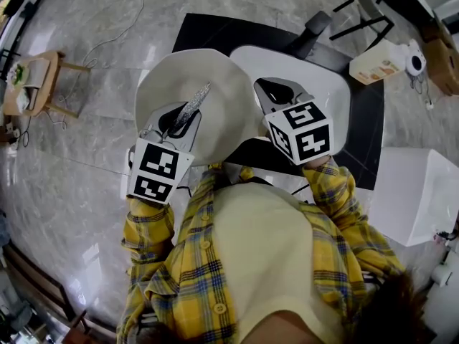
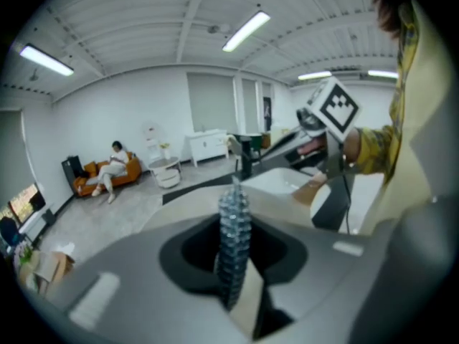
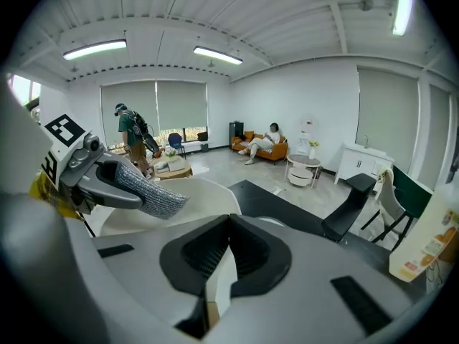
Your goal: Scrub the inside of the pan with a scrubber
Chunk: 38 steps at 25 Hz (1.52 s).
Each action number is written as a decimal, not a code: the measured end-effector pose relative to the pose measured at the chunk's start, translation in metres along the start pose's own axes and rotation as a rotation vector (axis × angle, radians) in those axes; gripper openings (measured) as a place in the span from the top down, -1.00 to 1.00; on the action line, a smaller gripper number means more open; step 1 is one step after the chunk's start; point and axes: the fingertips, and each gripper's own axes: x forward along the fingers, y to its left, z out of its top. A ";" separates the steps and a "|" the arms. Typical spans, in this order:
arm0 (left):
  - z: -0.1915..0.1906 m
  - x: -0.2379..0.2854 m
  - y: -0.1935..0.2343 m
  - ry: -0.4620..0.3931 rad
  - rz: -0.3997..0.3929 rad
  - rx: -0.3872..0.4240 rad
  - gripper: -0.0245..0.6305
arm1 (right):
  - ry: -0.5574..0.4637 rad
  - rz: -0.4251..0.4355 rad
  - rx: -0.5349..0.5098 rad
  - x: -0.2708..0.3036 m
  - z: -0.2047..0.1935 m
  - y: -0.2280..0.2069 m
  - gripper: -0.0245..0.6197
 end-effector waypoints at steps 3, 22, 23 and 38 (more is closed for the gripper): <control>0.002 -0.007 0.003 -0.039 0.004 -0.083 0.66 | -0.046 0.004 0.004 -0.005 0.007 0.002 0.88; -0.014 -0.032 0.038 -0.160 0.144 -0.432 0.66 | -0.096 0.172 0.096 -0.008 0.008 0.032 0.89; -0.015 -0.032 0.039 -0.158 0.150 -0.438 0.66 | -0.096 0.175 0.097 -0.007 0.008 0.032 0.89; -0.023 -0.035 0.040 -0.100 0.155 -0.406 0.66 | -0.090 0.257 0.149 -0.005 0.010 0.045 0.89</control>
